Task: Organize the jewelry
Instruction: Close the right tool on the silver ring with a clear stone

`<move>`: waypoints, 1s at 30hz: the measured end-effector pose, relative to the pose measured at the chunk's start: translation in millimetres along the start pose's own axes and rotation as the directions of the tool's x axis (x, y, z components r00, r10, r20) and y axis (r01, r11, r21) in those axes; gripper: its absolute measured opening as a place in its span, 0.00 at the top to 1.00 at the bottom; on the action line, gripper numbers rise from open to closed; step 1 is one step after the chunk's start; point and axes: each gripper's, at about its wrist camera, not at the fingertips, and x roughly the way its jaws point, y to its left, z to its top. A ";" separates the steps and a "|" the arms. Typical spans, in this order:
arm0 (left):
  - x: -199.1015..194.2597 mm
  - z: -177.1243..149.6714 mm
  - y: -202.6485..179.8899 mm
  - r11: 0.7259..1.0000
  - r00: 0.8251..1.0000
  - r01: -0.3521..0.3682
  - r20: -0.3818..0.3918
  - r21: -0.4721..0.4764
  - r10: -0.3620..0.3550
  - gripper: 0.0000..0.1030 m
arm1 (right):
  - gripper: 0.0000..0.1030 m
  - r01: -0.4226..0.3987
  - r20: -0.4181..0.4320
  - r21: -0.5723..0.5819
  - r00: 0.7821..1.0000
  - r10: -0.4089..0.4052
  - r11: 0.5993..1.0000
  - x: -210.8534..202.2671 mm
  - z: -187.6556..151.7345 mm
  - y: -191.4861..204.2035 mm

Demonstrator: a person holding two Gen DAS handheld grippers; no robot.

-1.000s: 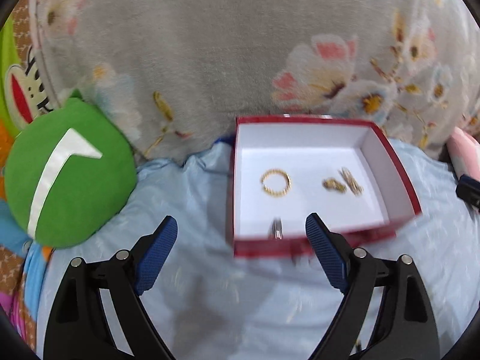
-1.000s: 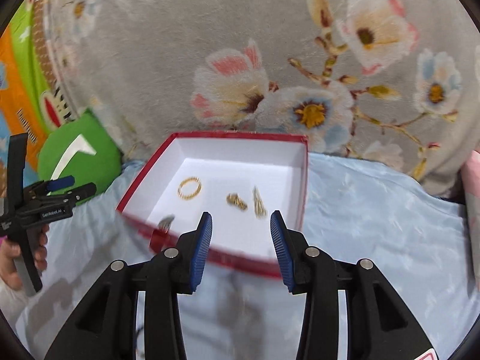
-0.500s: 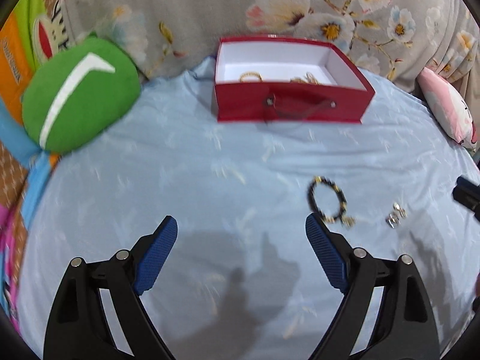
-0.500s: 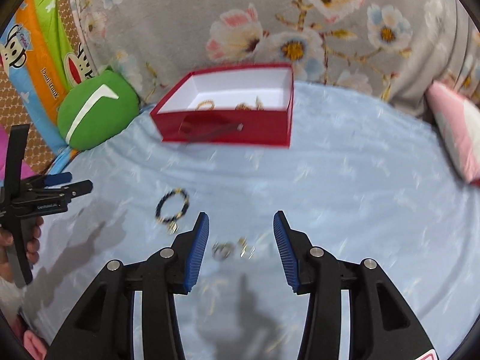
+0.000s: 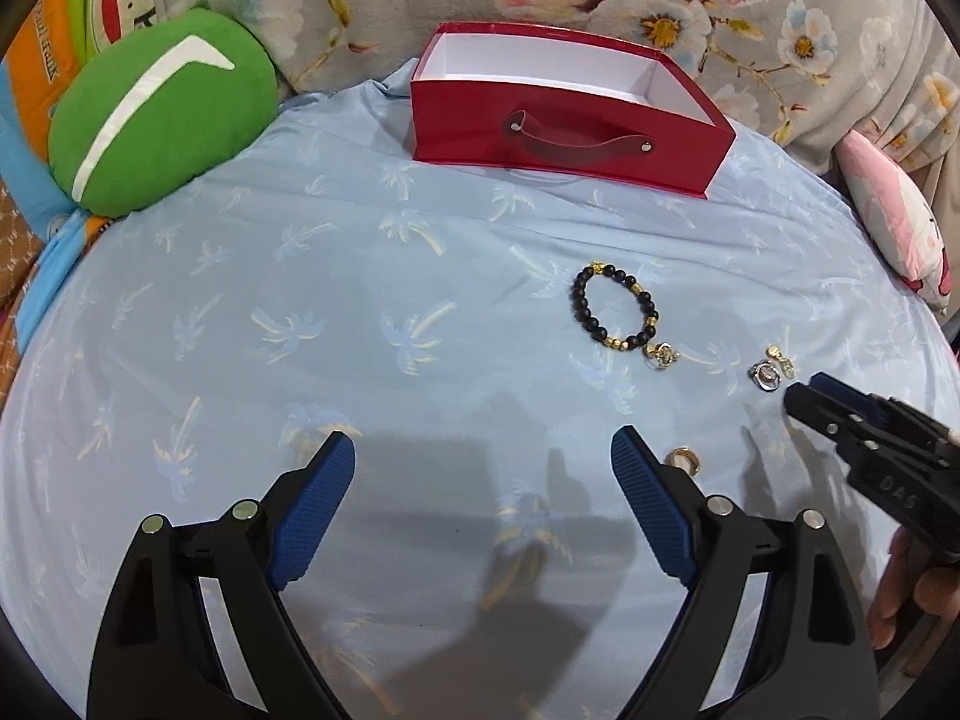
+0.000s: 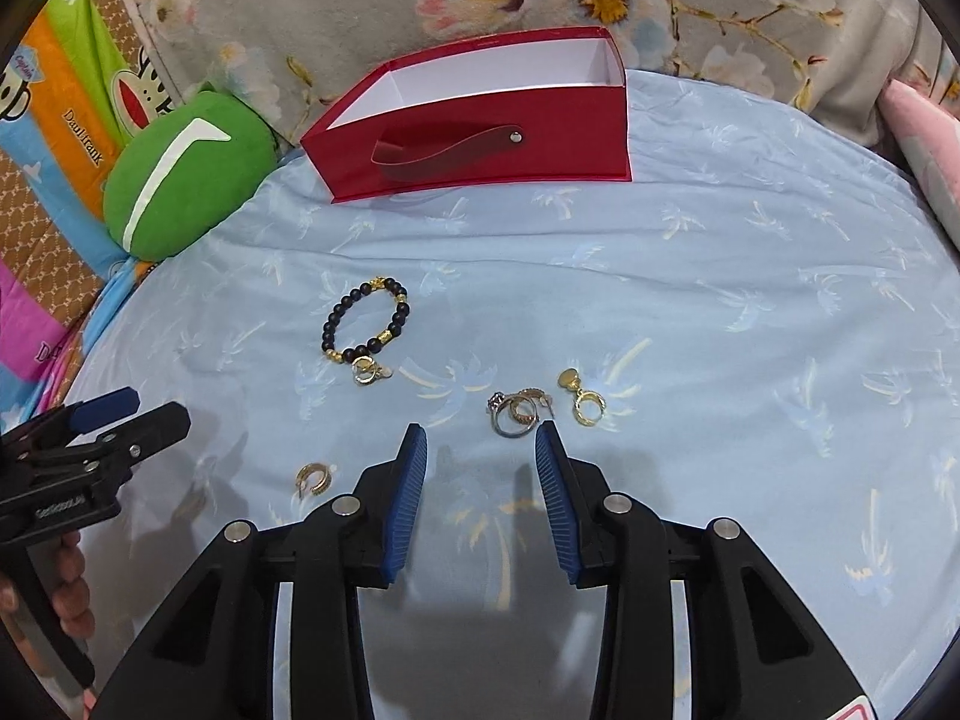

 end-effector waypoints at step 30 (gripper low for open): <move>30.9 42.5 -15.9 0.995 0.996 0.085 -0.016 -0.042 -0.086 0.17 | 0.99 -0.035 -0.021 0.022 0.999 0.035 0.999 12.1 3.2 -8.1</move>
